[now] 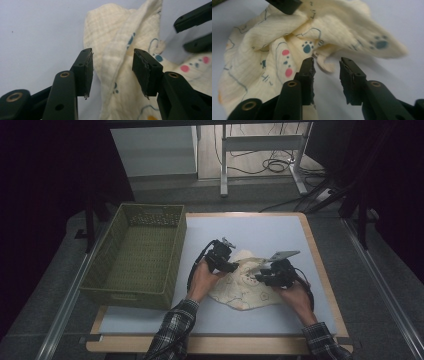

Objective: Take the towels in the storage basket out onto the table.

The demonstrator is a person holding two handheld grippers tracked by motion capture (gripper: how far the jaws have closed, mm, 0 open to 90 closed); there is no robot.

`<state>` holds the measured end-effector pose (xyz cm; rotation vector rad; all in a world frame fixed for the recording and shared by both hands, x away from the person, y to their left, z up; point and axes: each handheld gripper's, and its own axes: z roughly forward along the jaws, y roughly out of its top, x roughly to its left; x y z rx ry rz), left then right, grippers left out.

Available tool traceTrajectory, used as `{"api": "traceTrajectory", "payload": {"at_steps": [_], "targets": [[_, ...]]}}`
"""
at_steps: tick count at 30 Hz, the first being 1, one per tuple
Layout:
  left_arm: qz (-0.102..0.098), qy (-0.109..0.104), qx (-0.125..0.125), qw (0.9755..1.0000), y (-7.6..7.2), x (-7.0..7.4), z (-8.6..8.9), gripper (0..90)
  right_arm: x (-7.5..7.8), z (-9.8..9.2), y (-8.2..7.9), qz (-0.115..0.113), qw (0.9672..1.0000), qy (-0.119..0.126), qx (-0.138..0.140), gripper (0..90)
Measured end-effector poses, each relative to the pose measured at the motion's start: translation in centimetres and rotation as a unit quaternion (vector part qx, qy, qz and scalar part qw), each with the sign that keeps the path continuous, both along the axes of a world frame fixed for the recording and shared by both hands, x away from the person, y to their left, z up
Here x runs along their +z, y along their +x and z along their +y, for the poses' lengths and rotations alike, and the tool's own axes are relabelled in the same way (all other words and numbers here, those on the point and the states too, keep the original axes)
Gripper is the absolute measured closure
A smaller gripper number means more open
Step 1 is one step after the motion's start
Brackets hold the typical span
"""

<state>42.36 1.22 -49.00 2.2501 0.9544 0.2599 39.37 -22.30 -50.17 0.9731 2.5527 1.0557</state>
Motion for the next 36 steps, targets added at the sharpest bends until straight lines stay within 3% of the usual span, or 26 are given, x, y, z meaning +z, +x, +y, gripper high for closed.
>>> {"api": "traceTrajectory", "payload": {"at_steps": [3,5,8,11,14,21,23,27,31,33,36], "targets": [[0.006,0.003,-0.002,1.0,0.3,-0.6,0.0,59.5,-0.9,1.3,0.3,-0.001,0.9994,-0.033,0.003,61.4],[0.018,0.002,-0.01,0.9998,0.4,-1.0,0.1,69.2,-1.6,1.9,0.3,-0.004,0.9984,-0.056,0.003,70.0],[0.017,0.009,-0.017,0.9997,0.3,-1.4,0.3,86.3,-1.6,2.0,-0.3,0.001,0.9989,-0.046,0.014,88.8],[0.002,-0.006,-0.005,1.0,0.0,-0.9,0.9,87.8,-1.2,1.9,-0.7,-0.011,0.9978,-0.064,0.012,89.6],[-0.016,-0.014,0.009,0.9997,-0.3,-0.1,1.7,87.9,0.1,0.5,-0.9,-0.027,0.9986,-0.046,0.0,89.7],[-0.034,-0.026,0.05,0.9978,-0.5,1.1,3.8,87.5,3.8,-4.2,-0.7,-0.062,0.996,-0.034,-0.054,89.8],[-0.028,-0.023,0.064,0.9973,-0.3,0.7,4.3,86.7,4.3,-5.5,-0.5,-0.07,0.9942,-0.034,-0.074,89.8],[-0.007,-0.008,0.086,0.9962,-0.1,-0.6,5.1,84.7,3.9,-6.6,0.1,-0.054,0.9946,-0.02,-0.087,89.5],[0.013,0.011,0.1,0.9949,0.3,-1.6,5.4,71.0,3.1,-6.1,0.5,-0.052,0.9942,-0.034,-0.088,89.1],[0.013,0.008,0.096,0.9952,0.3,-1.6,5.5,59.8,2.9,-6.3,1.1,-0.046,0.9936,-0.037,-0.096,85.1],[0.006,-0.012,0.078,0.9969,0.2,-1.1,5.3,51.9,3.1,-6.6,1.4,-0.045,0.9935,-0.032,-0.1,76.0]]}}
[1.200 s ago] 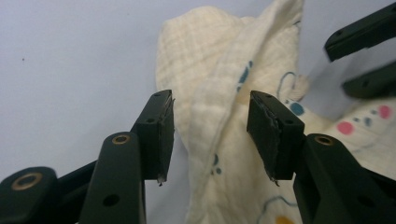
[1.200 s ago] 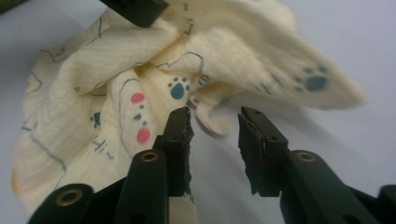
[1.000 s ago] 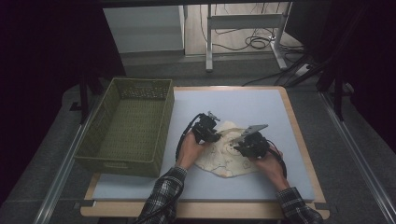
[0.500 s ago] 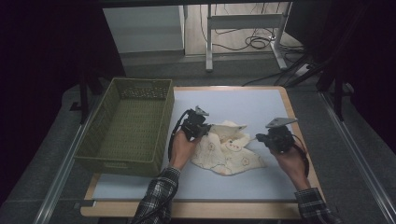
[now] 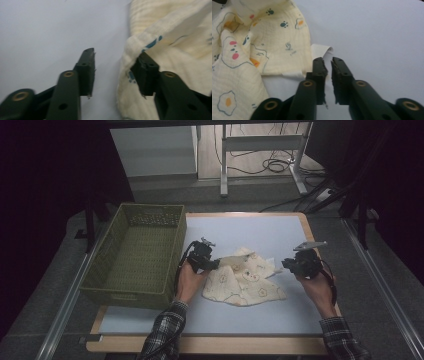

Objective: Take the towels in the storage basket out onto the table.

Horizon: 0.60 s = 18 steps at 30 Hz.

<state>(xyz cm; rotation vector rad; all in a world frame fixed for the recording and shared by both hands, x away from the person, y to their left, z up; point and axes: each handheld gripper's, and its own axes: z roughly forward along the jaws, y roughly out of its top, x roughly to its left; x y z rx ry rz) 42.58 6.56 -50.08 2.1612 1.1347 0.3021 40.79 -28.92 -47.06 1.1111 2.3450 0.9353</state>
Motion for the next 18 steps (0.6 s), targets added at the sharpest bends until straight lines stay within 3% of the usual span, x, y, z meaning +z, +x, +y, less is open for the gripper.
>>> {"api": "traceTrajectory", "payload": {"at_steps": [2,5,9,13,14,16,18], "targets": [[-0.005,0.001,-0.005,1.0,0.0,0.4,-0.4,48.2,0.2,-0.1,-0.1,0.003,0.9999,0.011,-0.001,70.5],[-0.016,-0.004,-0.035,0.9993,0.0,0.7,-1.3,43.7,0.0,0.2,-0.1,0.013,0.9997,0.018,0.008,65.1],[-0.02,-0.002,-0.058,0.9981,0.2,0.7,-2.9,44.1,-1.6,1.2,0.4,0.031,0.9993,0.021,0.008,57.2],[-0.014,0.009,-0.062,0.9979,0.7,0.2,-3.9,61.5,-3.4,2.6,1.2,0.045,0.9988,0.012,0.014,56.3],[-0.01,0.007,-0.06,0.9981,0.9,0.1,-4.0,68.1,-3.8,3.0,1.3,0.046,0.9988,0.007,0.018,58.2],[-0.006,0.006,-0.058,0.9983,1.1,-0.2,-3.9,81.9,-4.4,3.7,1.2,0.035,0.9991,-0.014,0.021,79.3],[-0.016,0.004,-0.043,0.9989,1.1,0.0,-3.4,87.1,-4.3,4.1,1.1,0.034,0.999,-0.015,0.023,86.2]]}}
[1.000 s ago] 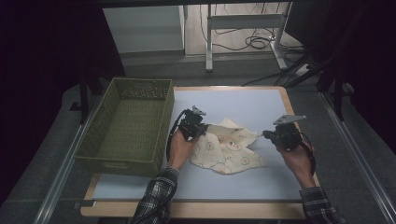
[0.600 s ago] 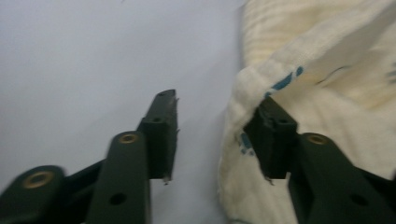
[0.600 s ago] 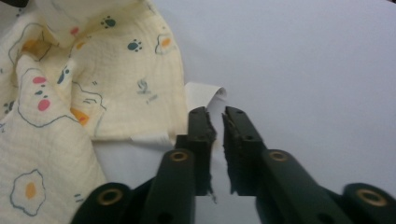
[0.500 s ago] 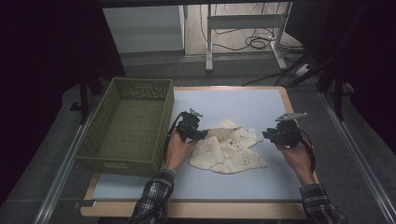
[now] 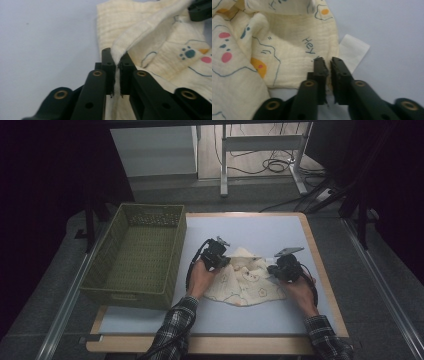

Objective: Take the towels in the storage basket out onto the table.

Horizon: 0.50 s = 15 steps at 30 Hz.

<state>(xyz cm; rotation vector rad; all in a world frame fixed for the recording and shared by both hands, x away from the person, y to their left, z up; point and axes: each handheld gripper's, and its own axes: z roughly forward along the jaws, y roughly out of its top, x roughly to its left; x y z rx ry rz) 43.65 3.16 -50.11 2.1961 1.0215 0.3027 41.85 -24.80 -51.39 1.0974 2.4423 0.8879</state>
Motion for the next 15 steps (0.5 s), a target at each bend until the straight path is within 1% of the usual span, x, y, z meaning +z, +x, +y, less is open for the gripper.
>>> {"api": "traceTrajectory", "payload": {"at_steps": [1,2,4,5,7,8,9,10,11,12,13,14,15], "targets": [[-0.009,-0.005,0.005,0.9999,-0.1,0.2,0.3,87.5,0.3,0.2,0.0,0.0,0.9999,-0.013,0.003,87.0],[-0.017,-0.009,0.012,0.9997,-0.1,0.5,0.7,87.5,0.7,0.1,-0.1,-0.005,0.9997,-0.022,0.004,87.2],[-0.032,-0.018,0.028,0.9989,-0.1,1.2,1.5,87.5,1.9,-0.3,-0.1,-0.018,0.9996,-0.021,0.001,87.2],[-0.038,-0.023,0.039,0.9983,0.0,1.5,2.0,87.5,2.8,-0.8,0.1,-0.027,0.9995,-0.018,-0.004,87.3],[-0.038,-0.032,0.058,0.9971,0.4,2.1,2.9,86.9,4.6,-1.8,0.5,-0.049,0.9985,-0.018,-0.02,87.3],[-0.041,-0.029,0.074,0.996,0.7,2.3,3.2,86.4,5.5,-2.3,0.9,-0.059,0.9977,-0.018,-0.027,87.2],[-0.04,-0.024,0.09,0.9949,1.1,2.3,3.4,84.7,6.3,-2.8,1.4,-0.07,0.9967,-0.02,-0.035,86.9],[-0.026,-0.014,0.113,0.9932,1.9,2.0,3.7,79.3,7.0,-3.2,1.9,-0.085,0.9951,-0.023,-0.046,85.4],[-0.015,-0.006,0.124,0.9922,2.3,1.7,3.8,67.8,7.5,-3.7,2.8,-0.097,0.9933,-0.022,-0.059,79.9],[-0.009,-0.003,0.128,0.9917,2.6,1.4,3.9,61.7,7.6,-3.9,3.4,-0.091,0.9936,-0.02,-0.065,73.7],[-0.007,-0.007,0.129,0.9916,2.7,1.2,4.0,60.0,7.6,-4.2,4.0,-0.077,0.9944,-0.017,-0.071,71.7],[-0.005,-0.012,0.126,0.992,2.6,1.0,3.9,57.4,7.5,-4.3,4.3,-0.071,0.9947,-0.02,-0.072,71.2],[-0.005,-0.011,0.119,0.9928,2.4,0.8,3.8,55.8,7.5,-4.3,4.2,-0.073,0.9947,-0.024,-0.068,70.6]]}}
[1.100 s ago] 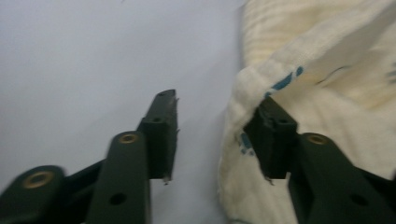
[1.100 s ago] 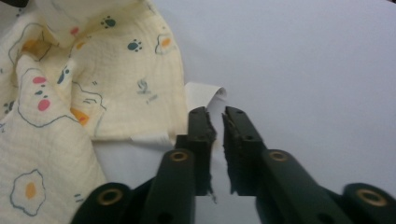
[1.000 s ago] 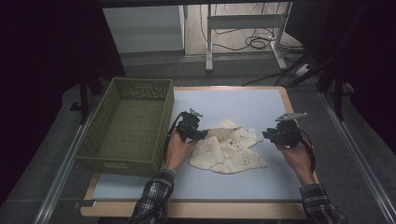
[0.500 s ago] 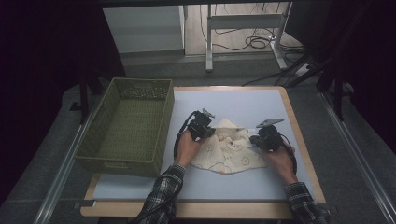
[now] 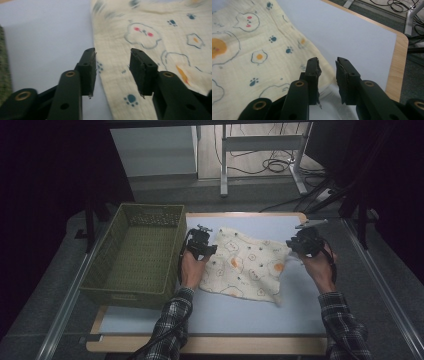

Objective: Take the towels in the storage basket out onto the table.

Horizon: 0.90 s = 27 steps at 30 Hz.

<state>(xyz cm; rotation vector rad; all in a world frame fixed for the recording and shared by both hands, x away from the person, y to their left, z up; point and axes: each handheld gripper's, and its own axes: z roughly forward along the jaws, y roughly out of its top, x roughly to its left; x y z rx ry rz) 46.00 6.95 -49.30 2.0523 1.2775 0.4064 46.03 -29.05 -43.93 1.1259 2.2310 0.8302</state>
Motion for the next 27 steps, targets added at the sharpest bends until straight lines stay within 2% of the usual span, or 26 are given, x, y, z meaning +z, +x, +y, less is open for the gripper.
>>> {"api": "traceTrajectory", "payload": {"at_steps": [4,10,13,20,25,27], "targets": [[0.01,0.02,-0.027,0.9994,-0.8,-0.7,-0.6,52.0,-0.9,0.3,-1.4,0.013,0.9994,0.009,0.031,69.7],[0.015,0.026,-0.06,0.9978,-3.3,-1.0,-0.5,53.8,-2.6,0.5,-4.8,0.04,0.9969,0.01,0.067,69.3],[0.018,0.02,-0.072,0.9971,-5.0,-1.3,-0.4,55.5,-3.1,0.2,-6.3,0.049,0.9957,0.016,0.078,69.3],[0.009,0.015,-0.079,0.9967,-9.0,-1.8,0.3,55.6,-4.7,-1.1,-10.8,0.089,0.9903,0.048,0.096,69.3],[-0.002,0.03,-0.078,0.9965,-11.4,-2.2,1.0,53.2,-5.2,-1.5,-13.4,0.103,0.9859,0.064,0.116,68.7],[-0.004,0.028,-0.075,0.9968,-12.0,-2.6,1.2,52.9,-5.2,-1.3,-14.3,0.103,0.9845,0.067,0.125,67.0]]}}
